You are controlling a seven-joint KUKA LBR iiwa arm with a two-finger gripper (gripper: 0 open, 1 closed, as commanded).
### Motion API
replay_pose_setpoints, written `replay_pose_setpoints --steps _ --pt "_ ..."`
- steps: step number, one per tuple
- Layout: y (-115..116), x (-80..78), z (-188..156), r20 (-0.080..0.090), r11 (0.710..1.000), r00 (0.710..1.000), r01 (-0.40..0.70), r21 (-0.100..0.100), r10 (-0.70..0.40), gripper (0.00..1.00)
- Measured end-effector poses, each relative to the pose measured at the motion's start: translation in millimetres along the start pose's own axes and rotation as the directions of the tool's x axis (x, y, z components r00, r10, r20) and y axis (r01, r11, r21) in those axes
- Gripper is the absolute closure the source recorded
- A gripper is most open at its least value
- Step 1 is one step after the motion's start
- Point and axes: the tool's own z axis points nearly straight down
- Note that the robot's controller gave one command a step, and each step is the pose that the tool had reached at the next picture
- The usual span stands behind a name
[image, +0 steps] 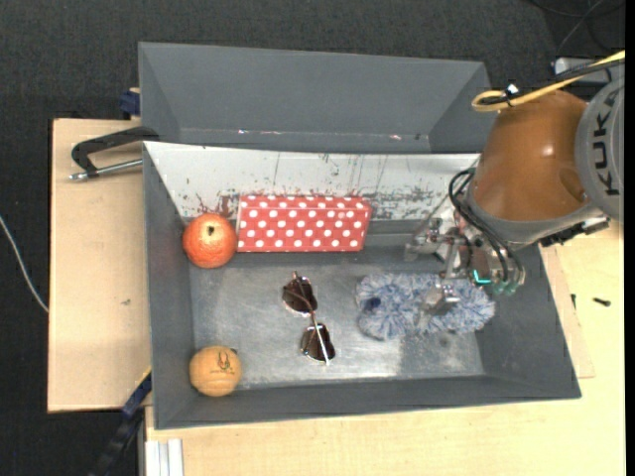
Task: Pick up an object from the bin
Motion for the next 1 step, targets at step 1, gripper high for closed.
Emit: replay_pose_setpoints --steps 1 --pt "-1.3 -9.9 16.5 0.019 1.000 0.999 0.030 0.002 -0.030 0.00"
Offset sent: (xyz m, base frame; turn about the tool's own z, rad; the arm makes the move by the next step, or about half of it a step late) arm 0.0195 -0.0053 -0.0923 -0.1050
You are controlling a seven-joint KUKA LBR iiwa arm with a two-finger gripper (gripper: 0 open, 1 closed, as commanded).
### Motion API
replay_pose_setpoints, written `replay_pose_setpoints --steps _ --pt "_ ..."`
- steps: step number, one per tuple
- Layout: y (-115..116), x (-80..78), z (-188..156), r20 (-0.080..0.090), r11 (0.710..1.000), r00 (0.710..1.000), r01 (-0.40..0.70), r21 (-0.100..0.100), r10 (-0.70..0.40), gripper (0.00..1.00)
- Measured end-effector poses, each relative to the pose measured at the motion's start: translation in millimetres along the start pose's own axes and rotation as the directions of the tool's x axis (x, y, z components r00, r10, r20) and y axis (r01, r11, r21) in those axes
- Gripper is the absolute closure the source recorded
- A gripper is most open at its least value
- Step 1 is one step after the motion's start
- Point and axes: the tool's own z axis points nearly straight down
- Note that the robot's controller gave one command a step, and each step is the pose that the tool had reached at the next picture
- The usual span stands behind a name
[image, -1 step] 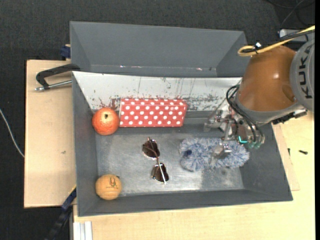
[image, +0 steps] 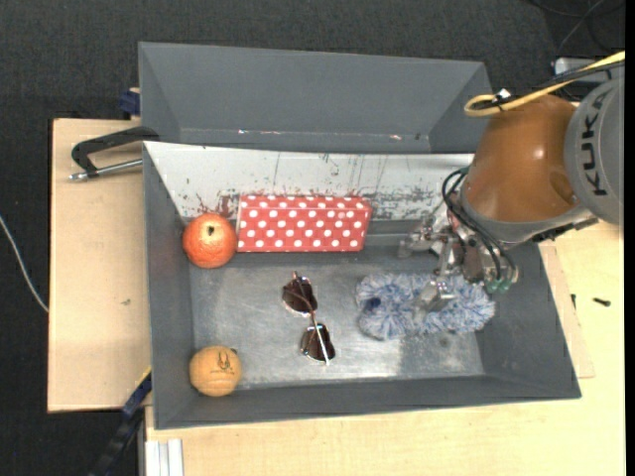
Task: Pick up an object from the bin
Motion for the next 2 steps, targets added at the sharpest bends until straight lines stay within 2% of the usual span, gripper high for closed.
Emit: replay_pose_setpoints --steps 1,2 --pt "-3.6 -11.7 71.7 -0.006 0.997 0.997 0.075 -0.001 -0.075 1.00" --pt "-3.6 -11.7 71.7 -0.006 0.997 0.997 0.075 -0.001 -0.075 1.00"
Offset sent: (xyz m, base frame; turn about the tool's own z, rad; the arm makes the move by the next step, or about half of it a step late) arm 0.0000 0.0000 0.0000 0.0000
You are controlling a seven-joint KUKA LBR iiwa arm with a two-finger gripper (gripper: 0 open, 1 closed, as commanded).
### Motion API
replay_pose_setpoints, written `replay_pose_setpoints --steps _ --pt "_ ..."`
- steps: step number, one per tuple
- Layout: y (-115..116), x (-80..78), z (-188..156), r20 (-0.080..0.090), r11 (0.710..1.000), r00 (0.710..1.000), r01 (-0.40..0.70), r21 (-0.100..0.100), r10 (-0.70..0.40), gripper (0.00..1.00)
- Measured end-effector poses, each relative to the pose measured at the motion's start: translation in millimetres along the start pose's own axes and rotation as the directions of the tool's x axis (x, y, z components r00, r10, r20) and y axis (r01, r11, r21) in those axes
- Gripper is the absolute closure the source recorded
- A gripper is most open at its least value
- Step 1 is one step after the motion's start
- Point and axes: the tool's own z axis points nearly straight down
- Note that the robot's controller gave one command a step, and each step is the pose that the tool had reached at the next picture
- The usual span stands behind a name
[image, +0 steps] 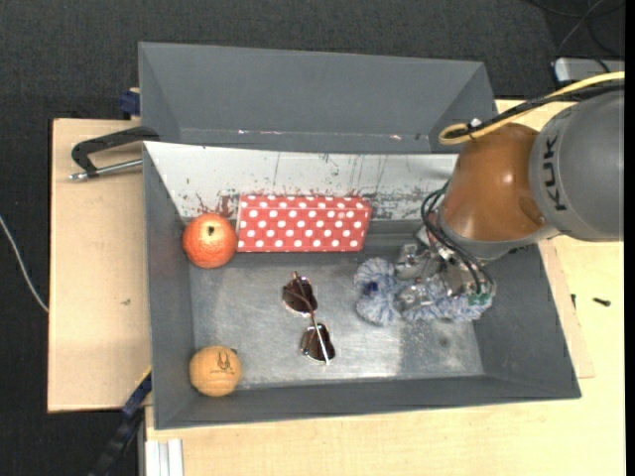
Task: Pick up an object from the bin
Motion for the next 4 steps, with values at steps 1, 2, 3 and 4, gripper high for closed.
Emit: replay_pose_setpoints --steps 1,2,3,4 --pt "2.8 1.4 -29.0 -0.003 1.000 1.000 -0.006 -0.001 0.006 1.00" --pt "-7.4 -1.5 -92.1 -0.005 1.000 1.000 -0.022 -0.001 0.022 1.00" --pt "-9.0 -2.5 -109.2 0.005 1.000 1.000 -0.025 0.001 0.025 1.00" --pt "-6.6 -9.6 -178.2 0.000 1.000 1.000 0.023 0.000 -0.023 1.00"
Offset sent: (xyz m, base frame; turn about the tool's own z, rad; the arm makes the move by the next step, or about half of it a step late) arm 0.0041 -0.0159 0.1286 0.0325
